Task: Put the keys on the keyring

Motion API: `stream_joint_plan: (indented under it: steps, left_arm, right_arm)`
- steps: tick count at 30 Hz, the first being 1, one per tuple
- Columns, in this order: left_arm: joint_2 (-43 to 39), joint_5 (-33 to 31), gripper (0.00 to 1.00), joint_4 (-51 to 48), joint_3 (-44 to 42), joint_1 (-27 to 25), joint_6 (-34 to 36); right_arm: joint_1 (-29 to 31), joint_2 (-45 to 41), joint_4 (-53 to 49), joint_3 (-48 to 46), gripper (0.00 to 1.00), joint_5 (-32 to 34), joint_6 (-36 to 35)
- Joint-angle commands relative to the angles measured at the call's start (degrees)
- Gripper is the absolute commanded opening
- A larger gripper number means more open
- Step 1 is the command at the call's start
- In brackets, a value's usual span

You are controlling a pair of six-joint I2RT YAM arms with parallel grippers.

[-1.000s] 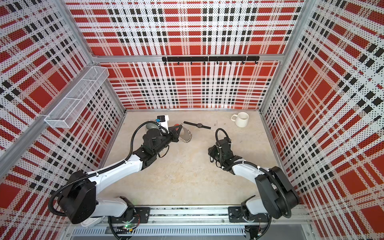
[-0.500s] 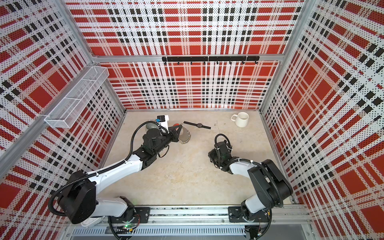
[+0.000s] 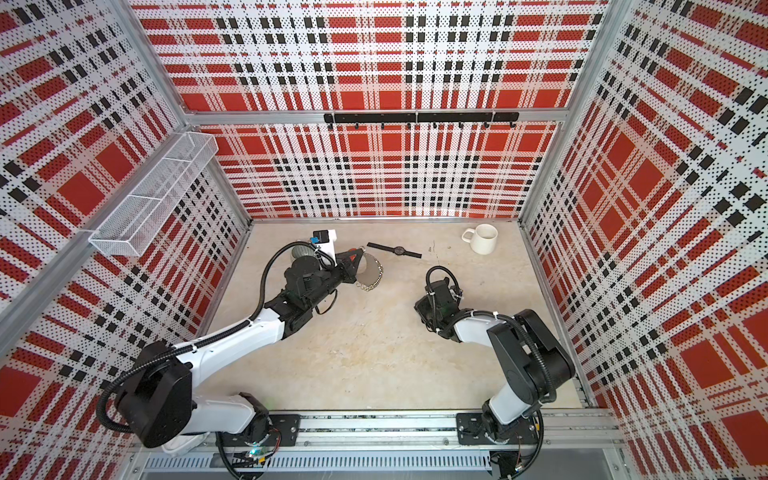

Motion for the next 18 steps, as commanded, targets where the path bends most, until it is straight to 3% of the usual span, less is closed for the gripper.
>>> stream_joint_plan:
  steps: [1,5,8,11,18]
  left_arm:
    - [-1.4,0.8,0.0,2.8,0.9,0.6,0.3]
    - [-1.8,0.8,0.0,2.8,0.7,1.0,0.3]
    - [-2.1,0.9,0.0,2.8,0.4,1.2,0.3]
    - [-2.1,0.9,0.0,2.8,0.2,1.3,0.3]
    - [-1.5,1.3,0.0,2.8,0.3,1.4,0.2]
  right_arm:
    - [-0.6,1.5,-1.6,1.0,0.35,1.6,-0.1]
    - [-1.3,1.4,-3.2,1.5,0.22,2.7,-2.8]
    - [-2.1,1.0,-6.2,3.2,0.18,3.0,-9.3]
    - [-2.2,0.4,-12.0,7.3,0.18,2.7,-20.9]
    - [-1.9,-1.9,-19.1,11.9,0.34,5.0,-44.5]
